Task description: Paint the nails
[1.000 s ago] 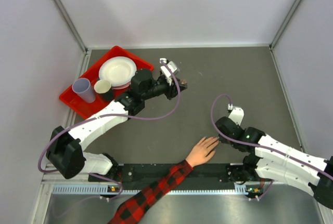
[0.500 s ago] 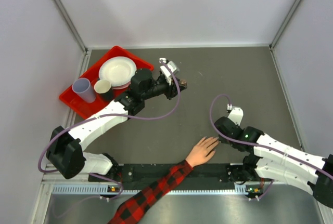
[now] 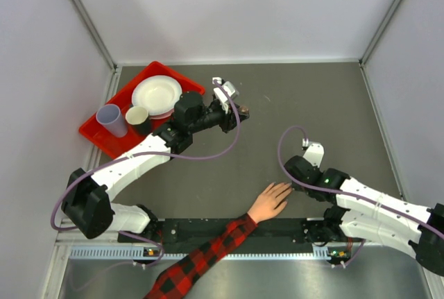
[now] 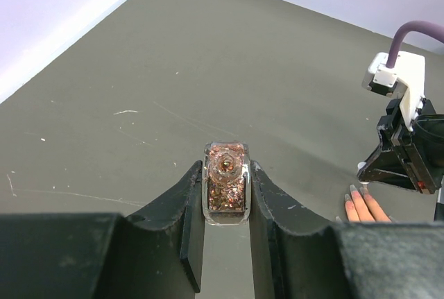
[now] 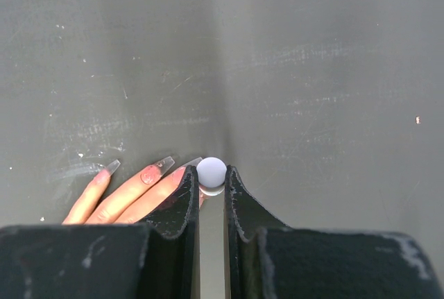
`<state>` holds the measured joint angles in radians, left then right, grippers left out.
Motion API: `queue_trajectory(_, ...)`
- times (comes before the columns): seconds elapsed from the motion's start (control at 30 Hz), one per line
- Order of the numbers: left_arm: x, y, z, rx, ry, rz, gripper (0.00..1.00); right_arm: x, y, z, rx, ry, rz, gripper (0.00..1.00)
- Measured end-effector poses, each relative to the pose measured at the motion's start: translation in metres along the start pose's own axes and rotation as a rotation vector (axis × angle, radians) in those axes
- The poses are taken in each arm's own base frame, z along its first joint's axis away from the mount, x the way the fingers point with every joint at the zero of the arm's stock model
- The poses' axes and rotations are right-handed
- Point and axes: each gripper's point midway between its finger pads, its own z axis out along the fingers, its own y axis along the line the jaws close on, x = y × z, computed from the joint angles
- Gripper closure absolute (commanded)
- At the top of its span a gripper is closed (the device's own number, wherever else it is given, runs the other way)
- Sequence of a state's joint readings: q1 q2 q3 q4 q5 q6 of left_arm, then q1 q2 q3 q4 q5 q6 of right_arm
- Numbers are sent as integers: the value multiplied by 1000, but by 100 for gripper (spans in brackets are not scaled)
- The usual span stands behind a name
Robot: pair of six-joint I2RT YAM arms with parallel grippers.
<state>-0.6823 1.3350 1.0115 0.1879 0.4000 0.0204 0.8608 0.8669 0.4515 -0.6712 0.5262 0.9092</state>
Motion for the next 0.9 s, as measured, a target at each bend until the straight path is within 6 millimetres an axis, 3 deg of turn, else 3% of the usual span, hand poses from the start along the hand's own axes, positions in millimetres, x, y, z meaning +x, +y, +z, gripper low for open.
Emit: queue_trajectory(0.9,0,0,0,-1,0,0,100,-6,1,4,13,-24,1,100)
